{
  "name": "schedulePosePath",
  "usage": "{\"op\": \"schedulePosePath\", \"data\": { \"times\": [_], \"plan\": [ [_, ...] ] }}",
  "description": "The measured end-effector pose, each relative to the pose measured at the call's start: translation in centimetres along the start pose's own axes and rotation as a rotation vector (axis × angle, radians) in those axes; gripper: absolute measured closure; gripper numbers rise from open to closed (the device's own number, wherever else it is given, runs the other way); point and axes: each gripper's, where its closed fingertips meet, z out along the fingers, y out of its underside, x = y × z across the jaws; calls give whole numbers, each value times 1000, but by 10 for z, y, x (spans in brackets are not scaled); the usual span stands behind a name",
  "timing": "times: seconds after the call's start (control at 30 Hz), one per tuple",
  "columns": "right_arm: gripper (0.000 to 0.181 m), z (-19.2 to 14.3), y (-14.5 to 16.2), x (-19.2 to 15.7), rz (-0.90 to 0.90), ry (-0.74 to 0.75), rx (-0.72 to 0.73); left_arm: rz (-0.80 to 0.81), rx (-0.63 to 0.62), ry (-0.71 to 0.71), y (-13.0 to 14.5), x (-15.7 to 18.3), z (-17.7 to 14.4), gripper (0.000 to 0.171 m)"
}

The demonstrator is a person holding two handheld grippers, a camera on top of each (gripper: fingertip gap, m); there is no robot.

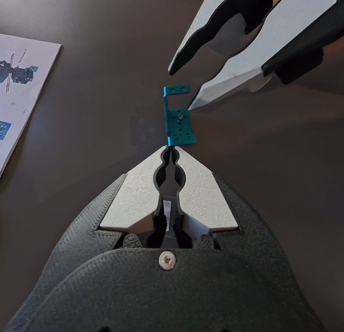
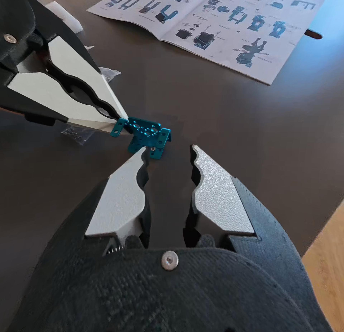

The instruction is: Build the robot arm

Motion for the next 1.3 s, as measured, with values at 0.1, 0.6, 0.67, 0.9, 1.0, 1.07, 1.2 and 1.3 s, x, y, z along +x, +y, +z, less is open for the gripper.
{"op": "schedulePosePath", "data": {
  "times": [0.1,0.6,0.67,0.9,1.0,1.07,1.2,1.3],
  "plan": [
    [139,2,-4,0,-122,73,-4,0,0,0,0,0,0,170],
    [142,9,-1,2,-271,153,-59,0,-2,3,0,-1,0,170],
    [141,9,0,1,-272,151,-63,1,-2,2,0,-1,0,170],
    [141,10,0,2,-278,156,-64,3,-3,1,0,-1,0,170],
    [142,10,0,2,-283,159,-67,3,-3,2,0,-1,1,170],
    [142,10,-1,2,-286,162,-69,4,-3,3,0,-1,1,170],
    [142,11,-1,3,-293,166,-72,6,-3,3,0,-1,1,170],
    [142,11,-1,3,-295,166,-73,3,-3,5,0,-1,1,170]
  ]
}}
